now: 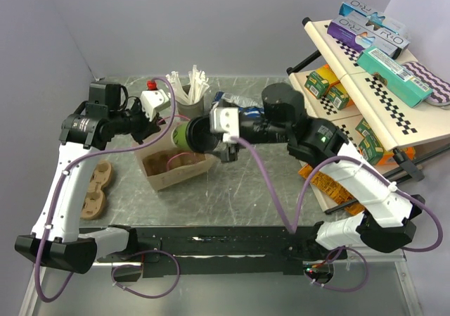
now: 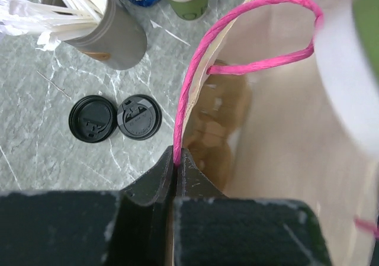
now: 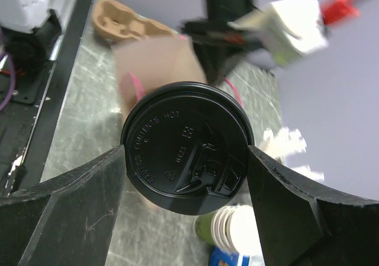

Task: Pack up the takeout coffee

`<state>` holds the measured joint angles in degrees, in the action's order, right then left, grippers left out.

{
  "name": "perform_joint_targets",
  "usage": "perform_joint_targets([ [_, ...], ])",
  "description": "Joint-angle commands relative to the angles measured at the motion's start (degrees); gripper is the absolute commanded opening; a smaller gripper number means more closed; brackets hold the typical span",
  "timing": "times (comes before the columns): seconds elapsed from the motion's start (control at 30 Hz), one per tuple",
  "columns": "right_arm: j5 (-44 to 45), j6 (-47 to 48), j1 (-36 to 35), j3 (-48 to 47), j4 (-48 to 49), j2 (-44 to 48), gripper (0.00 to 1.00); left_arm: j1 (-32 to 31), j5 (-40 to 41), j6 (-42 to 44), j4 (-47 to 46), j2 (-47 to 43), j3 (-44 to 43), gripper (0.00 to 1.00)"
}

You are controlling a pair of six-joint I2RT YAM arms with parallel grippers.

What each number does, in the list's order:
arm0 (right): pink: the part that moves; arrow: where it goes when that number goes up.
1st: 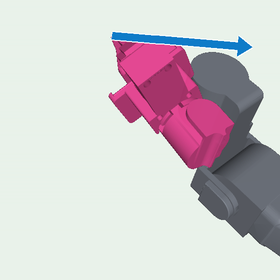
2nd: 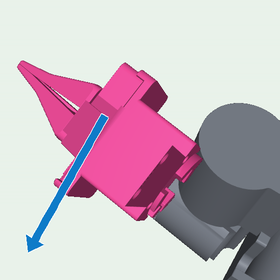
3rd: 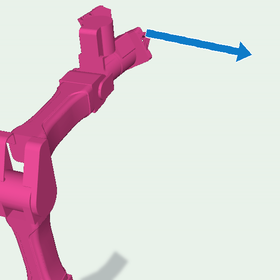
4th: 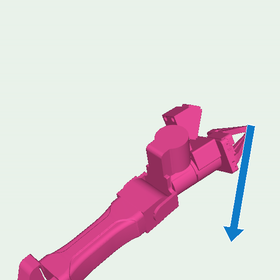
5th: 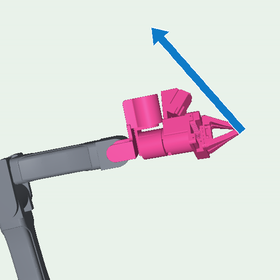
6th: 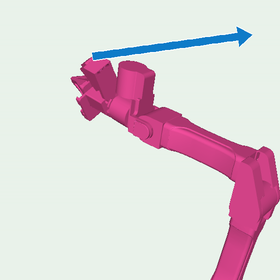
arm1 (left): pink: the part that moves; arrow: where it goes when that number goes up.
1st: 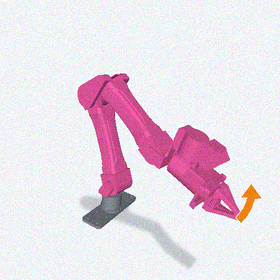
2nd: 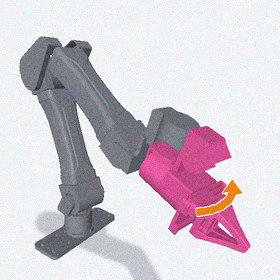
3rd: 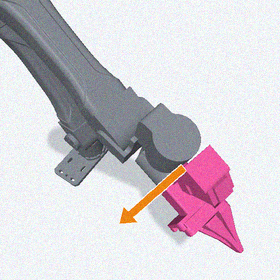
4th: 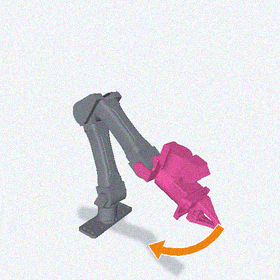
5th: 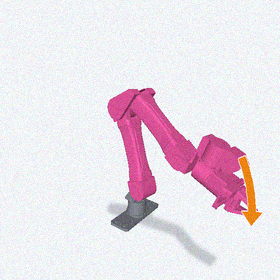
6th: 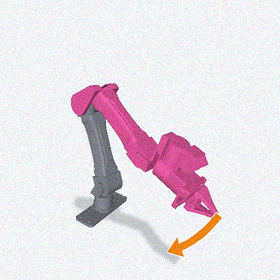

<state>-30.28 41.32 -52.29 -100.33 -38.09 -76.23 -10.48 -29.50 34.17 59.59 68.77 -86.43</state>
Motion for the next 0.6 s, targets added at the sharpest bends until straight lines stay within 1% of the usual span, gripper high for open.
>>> perform_joint_targets([
  [0.0, 2.68, 5.78, -5.0, 2.68, 6.61, 3.36, 0.0, -0.24, 0.05, -3.06, -4.66, -1.8, 0.83, 0.01],
  [0.17, 4.35, 9.21, -7.82, 3.12, 6.09, 1.79, 0.0, -0.42, -0.38, -3.15, -5.1, -3.03, 1.18, 0.01],
  [0.4, 6.73, 11.24, -8.79, 9.17, 11.36, -1.11, 0.0, -1.03, -1.53, -2.36, -8.7, -6.45, 6.18, 0.01],
  [0.57, 8.66, 10.62, -9.84, 11.56, 14.62, -3.57, 0.0, -1.47, -1.7, -2.8, -12.74, -10.06, 10.05, 0.01],
])
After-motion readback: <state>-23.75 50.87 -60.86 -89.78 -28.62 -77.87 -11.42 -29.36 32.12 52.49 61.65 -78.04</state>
